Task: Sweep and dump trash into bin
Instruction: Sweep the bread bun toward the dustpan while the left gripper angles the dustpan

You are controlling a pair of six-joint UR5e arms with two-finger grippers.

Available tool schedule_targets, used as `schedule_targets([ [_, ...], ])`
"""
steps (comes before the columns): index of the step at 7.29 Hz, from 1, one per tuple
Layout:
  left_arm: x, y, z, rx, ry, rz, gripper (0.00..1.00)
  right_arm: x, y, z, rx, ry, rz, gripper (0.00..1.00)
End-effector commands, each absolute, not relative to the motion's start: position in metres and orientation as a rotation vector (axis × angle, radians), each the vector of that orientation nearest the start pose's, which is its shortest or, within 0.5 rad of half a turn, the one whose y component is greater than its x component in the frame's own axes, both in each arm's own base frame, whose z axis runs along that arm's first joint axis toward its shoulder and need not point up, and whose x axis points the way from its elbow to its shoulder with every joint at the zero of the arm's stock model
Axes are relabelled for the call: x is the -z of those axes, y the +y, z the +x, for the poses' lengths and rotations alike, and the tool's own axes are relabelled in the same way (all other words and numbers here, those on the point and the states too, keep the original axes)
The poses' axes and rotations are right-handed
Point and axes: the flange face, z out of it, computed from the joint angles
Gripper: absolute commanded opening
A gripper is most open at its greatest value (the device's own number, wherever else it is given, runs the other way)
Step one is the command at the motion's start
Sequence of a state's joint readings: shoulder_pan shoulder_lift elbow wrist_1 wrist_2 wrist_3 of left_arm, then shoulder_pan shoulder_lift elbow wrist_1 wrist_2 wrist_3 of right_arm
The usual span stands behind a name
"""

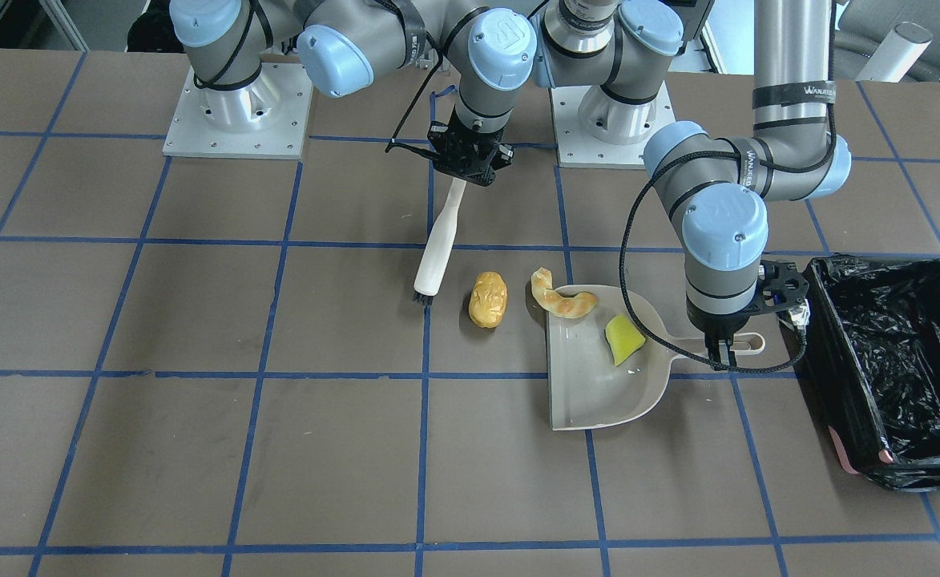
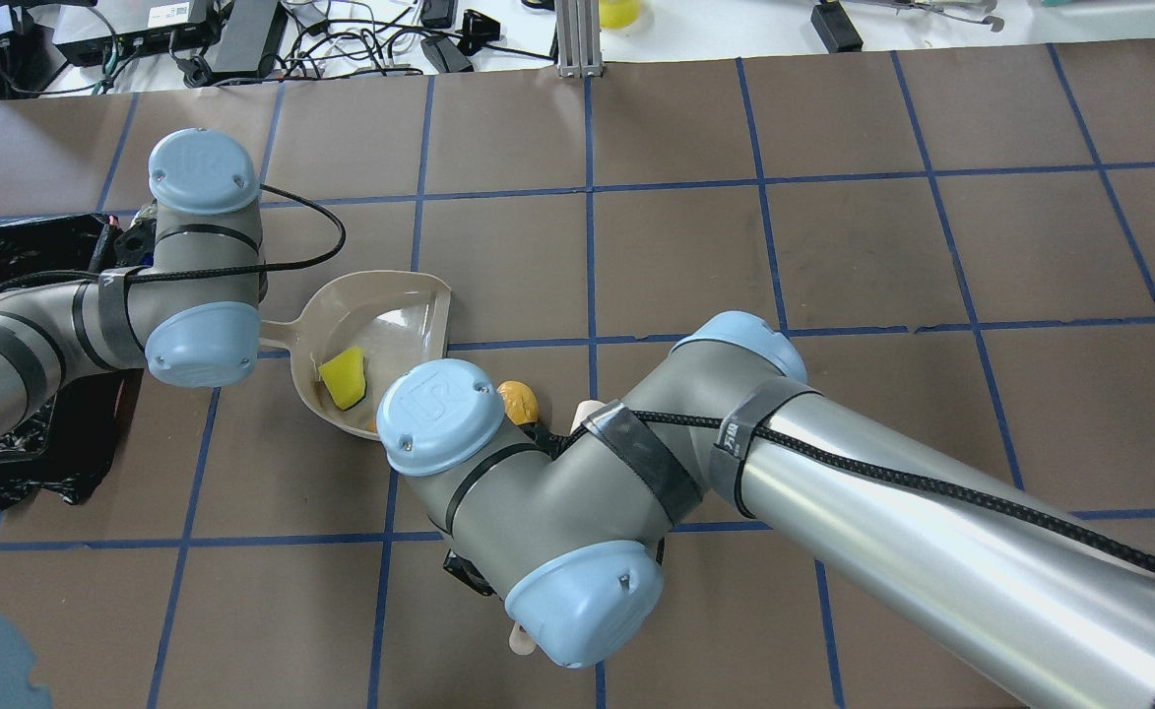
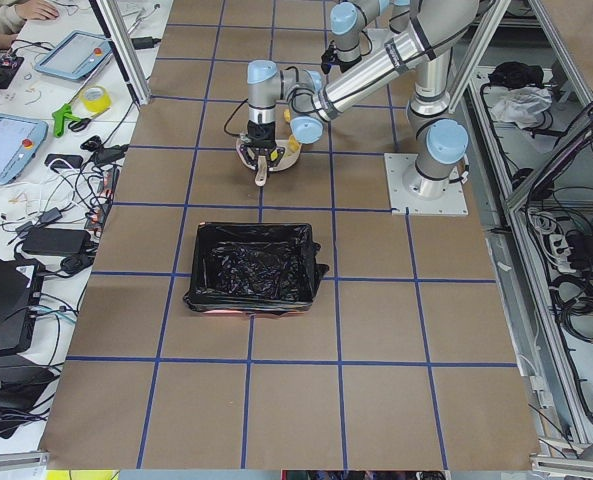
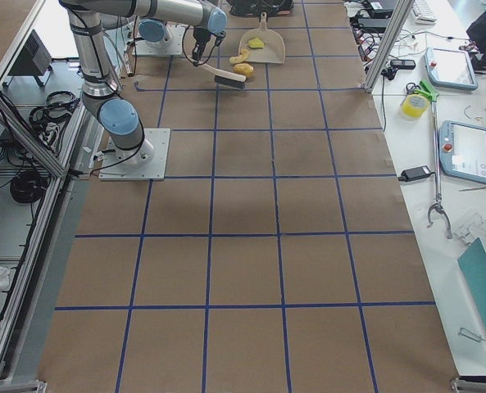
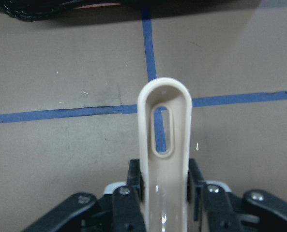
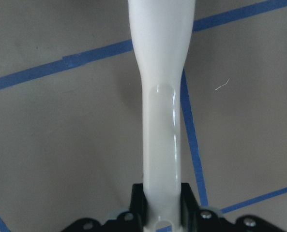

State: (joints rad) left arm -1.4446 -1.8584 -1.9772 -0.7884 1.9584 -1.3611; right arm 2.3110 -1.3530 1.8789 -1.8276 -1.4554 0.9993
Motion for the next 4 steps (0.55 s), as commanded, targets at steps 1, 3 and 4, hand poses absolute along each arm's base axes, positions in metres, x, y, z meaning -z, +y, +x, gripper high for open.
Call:
schedule_targets([
  [1, -0.231, -0.54, -0.03, 0.45, 2.081, -1.95, 0.0, -0.256, -0.27, 0.449, -0.42, 3.186, 0.469, 0.0],
  [3, -0.232, -0.541, -0.03, 0.457, 2.08, -1.951, 0.0, -0.242, -0.275, 0.456, -0.414, 3.153, 0.53, 0.0],
  [4, -0.232, -0.541, -0.03, 0.456, 2.08, -1.954, 0.0, -0.235, -0.279, 0.465, -0.427, 3.104, 0.561, 0.0],
])
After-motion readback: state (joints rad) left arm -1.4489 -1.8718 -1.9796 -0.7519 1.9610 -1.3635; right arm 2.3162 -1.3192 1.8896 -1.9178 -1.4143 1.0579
